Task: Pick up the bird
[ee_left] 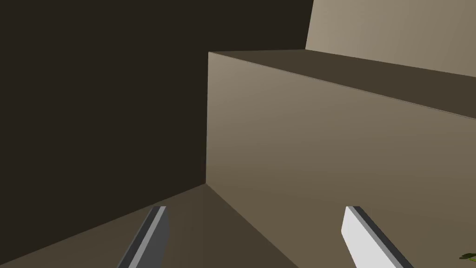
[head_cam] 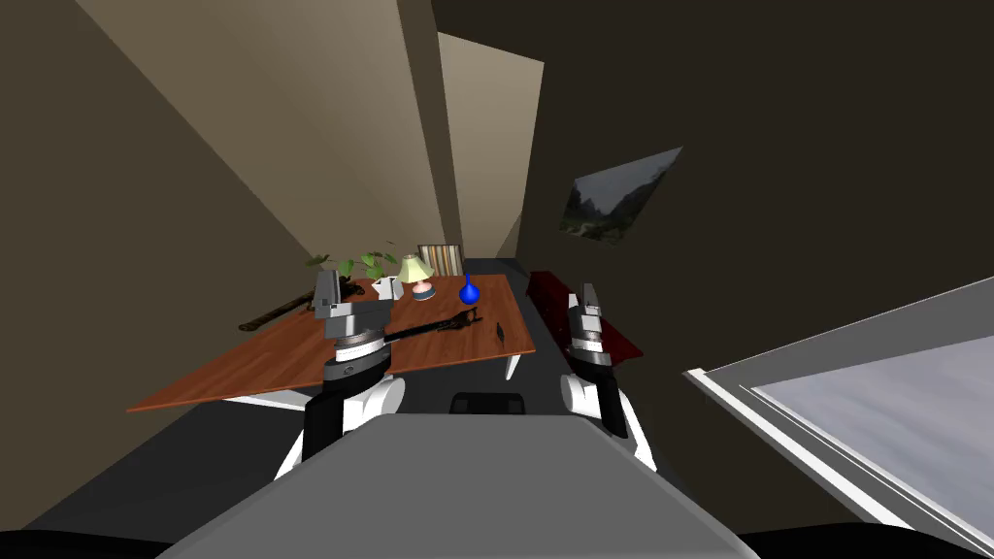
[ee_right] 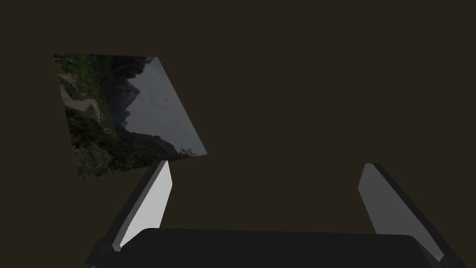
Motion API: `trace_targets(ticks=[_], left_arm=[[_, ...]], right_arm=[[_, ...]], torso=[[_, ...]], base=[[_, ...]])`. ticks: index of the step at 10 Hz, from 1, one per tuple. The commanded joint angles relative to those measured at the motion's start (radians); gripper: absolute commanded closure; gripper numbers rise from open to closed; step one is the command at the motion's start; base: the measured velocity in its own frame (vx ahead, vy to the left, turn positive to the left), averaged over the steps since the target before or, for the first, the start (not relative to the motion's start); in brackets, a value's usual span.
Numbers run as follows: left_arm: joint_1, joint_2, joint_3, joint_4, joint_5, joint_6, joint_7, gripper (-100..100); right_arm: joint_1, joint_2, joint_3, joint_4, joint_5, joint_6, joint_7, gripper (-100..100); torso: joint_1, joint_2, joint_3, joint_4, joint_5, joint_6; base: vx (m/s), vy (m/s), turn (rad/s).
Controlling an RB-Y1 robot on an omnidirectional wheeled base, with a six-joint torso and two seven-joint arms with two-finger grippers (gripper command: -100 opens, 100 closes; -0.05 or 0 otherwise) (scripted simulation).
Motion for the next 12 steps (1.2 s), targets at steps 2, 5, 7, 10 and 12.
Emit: trace_targets(ticks=[2, 5, 7, 10, 12], left_arm=[[0.0, 0.0, 0.0, 0.0, 0.0, 0.0, 0.0, 0], [0.0, 0.0, 0.0, 0.0, 0.0, 0.0, 0.0, 0], [0.0, 0.0, 0.0, 0.0, 0.0, 0.0, 0.0, 0], [0.0, 0.0, 0.0, 0.0, 0.0, 0.0, 0.0, 0], [0.0, 0.0, 0.0, 0.0, 0.0, 0.0, 0.0, 0]], right_arm=[[-0.008, -0.068, 0.018, 0.019, 0.031, 0.001, 0.02, -100], [-0.018, -0.143, 0.049, 0.051, 0.084, 0.003, 0.053, -100], [-0.026, -0.197, 0.076, 0.079, 0.131, 0.006, 0.082, -100], [-0.037, -0.283, 0.121, 0.129, 0.216, 0.012, 0.133, -100], [-0.044, -0.342, 0.153, 0.166, 0.28, 0.02, 0.171, -100]], torso=[[-0.002, 0.001, 0.0, 0.0, 0.0, 0.0], [-0.006, 0.002, 0.001, 0.0, -0.001, 0.0], [-0.007, 0.001, 0.001, 0.0, -0.001, 0.0], [-0.009, 0.002, 0.001, 0.0, -0.002, 0.0], [-0.008, 0.002, 0.001, 0.0, -0.002, 0.0]], base=[[-0.019, -0.051, 0.174], [-0.029, -0.085, 0.221], [-0.027, -0.093, 0.326], [-0.047, -0.112, 0.364], [-0.056, -0.115, 0.419]])
